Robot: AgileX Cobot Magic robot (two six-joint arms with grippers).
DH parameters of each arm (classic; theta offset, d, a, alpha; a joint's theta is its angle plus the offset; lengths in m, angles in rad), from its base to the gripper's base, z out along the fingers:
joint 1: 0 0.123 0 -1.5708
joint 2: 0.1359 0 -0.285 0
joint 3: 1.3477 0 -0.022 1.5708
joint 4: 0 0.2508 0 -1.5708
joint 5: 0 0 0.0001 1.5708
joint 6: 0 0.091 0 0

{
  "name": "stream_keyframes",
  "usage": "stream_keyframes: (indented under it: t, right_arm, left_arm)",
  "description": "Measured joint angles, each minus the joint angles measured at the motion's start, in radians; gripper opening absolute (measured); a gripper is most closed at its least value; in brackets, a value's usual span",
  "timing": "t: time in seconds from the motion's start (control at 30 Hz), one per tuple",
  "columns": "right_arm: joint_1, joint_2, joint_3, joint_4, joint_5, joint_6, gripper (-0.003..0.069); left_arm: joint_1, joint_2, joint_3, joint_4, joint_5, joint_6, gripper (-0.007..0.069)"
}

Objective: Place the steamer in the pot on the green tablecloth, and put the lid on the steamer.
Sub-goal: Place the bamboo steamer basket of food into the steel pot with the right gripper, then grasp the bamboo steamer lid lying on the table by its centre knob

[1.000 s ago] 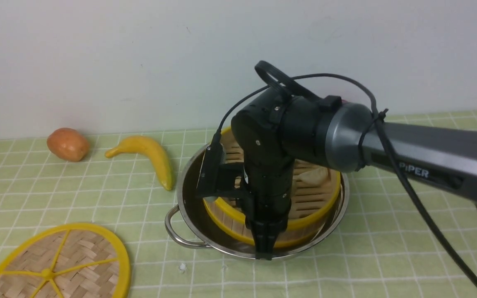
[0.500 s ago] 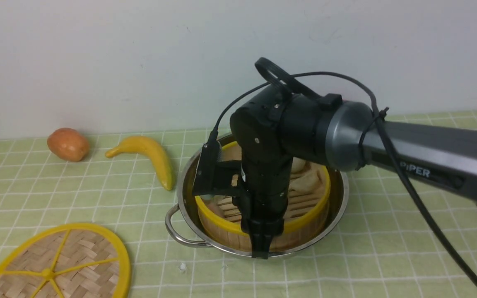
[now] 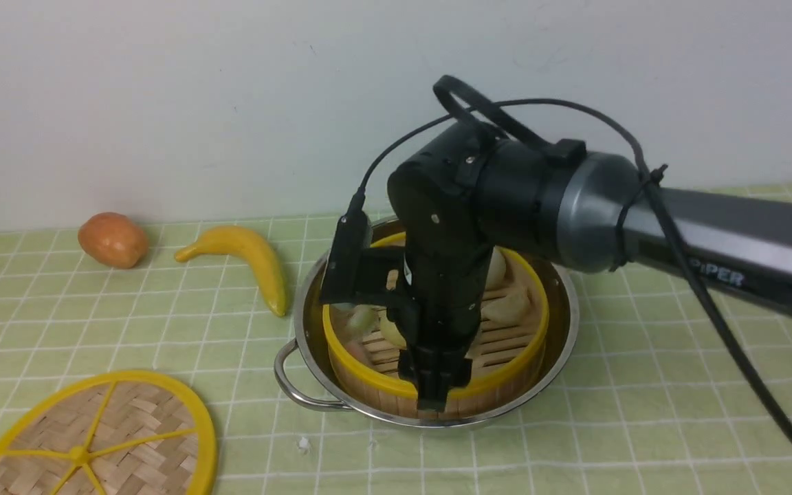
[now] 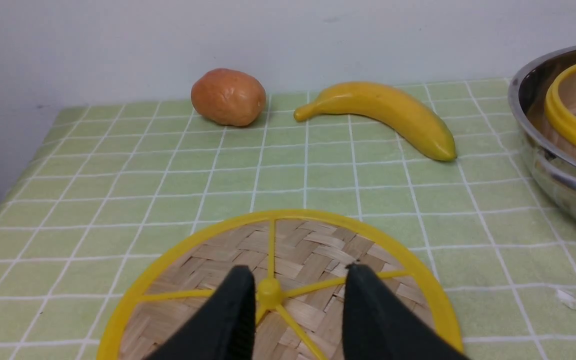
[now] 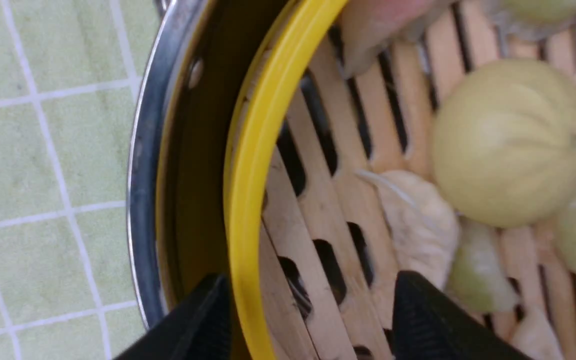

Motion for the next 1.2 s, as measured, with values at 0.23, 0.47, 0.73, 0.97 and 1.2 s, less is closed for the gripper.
stream_keyframes:
  t: [0.23,0.47,0.73,0.97,1.2]
  right_arm:
    - [0.000,-0.114,-0.020,-0.007,0.000,0.034,0.0437]
    - [0.000,-0.215,-0.118,0.020,0.002,0.172,0.0437]
    - [0.000,-0.229,-0.217,0.122,0.001,0.240,0.0437]
    - [-0.006,-0.238,-0.202,0.191,-0.004,0.251,0.0437]
    - [-0.071,-0.501,0.165,0.182,-0.023,0.316,0.0437]
  left_arm:
    - [0.000,0.000,0.000,0.000,0.000,0.000,0.0243]
    - [0.000,0.000,0.000,0.000,0.000,0.000,0.0243]
    - [0.000,0.000,0.000,0.000,0.000,0.000,0.0243]
    - [0.000,0.000,0.000,0.000,0.000,0.000,0.0243]
    - [0.000,0.000,0.000,0.000,0.000,0.000,0.0243]
